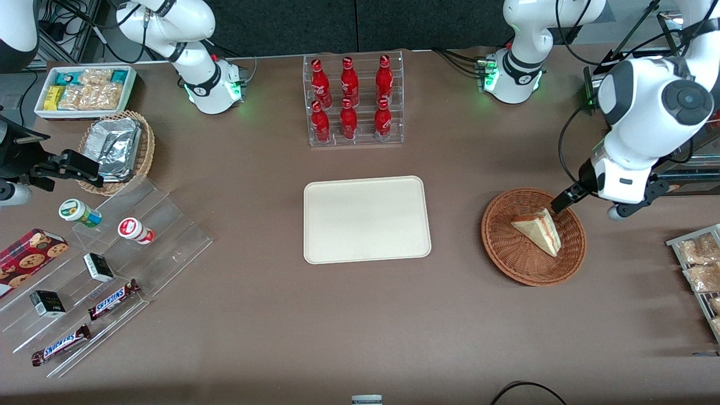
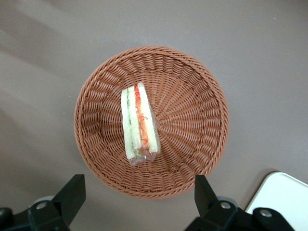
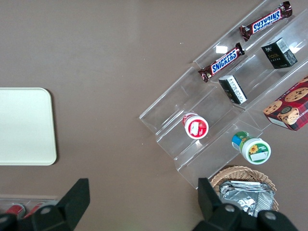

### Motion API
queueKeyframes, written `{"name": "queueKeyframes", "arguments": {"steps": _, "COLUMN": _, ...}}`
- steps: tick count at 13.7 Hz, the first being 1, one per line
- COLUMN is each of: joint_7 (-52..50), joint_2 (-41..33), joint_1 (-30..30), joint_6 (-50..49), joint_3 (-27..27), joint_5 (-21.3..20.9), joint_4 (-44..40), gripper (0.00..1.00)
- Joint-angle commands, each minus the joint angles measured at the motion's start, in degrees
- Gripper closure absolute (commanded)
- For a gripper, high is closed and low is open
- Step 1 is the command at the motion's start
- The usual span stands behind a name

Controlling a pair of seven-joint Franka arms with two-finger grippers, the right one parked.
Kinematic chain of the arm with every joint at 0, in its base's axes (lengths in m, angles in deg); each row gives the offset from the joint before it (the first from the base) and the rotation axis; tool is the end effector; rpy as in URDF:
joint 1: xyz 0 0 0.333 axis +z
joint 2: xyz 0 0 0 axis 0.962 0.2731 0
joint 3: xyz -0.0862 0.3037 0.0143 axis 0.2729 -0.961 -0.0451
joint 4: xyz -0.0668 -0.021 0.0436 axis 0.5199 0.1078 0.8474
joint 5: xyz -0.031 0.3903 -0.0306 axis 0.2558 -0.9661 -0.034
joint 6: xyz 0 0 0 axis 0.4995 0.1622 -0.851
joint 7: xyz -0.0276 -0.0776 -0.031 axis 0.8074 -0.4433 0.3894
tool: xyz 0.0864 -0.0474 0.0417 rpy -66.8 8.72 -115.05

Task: Place sandwich from basket to tray
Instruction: 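Move the left gripper over the wrapped sandwich in the wicker basket, then lower the open left gripper onto the sandwich and close on it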

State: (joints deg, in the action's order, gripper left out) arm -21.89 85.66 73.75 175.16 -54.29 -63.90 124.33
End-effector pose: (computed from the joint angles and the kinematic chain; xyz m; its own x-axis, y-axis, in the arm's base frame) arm 0.5342 -0.0386 0.4183 0.8598 0.5095 0.0350 0.5092 -0.8605 0.0174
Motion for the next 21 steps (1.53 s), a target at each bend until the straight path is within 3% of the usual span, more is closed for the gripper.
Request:
{"name": "queueKeyframes", "arguments": {"steps": 1, "joint_7": -1.30, "joint_2": 3.24, "joint_1": 0.14, "joint_6": 2.88, "joint_3": -0.66, "joint_5": -0.71, "joint_4": -0.25, "gripper": 0.00}}
{"name": "queueKeyframes", "arguments": {"steps": 9, "joint_7": -9.20, "joint_2": 9.92, "joint_1": -0.03, "joint_6": 6.57, "joint_3": -1.71, "joint_5": -0.88, "joint_4": -1.66, "gripper": 0.00}}
{"name": "queueKeyframes", "arguments": {"steps": 21, "joint_7": -17.38, "joint_2": 14.15, "joint_1": -2.50, "joint_6": 15.45, "joint_3": -1.54, "joint_5": -3.17, "joint_4": 1.59, "gripper": 0.00}}
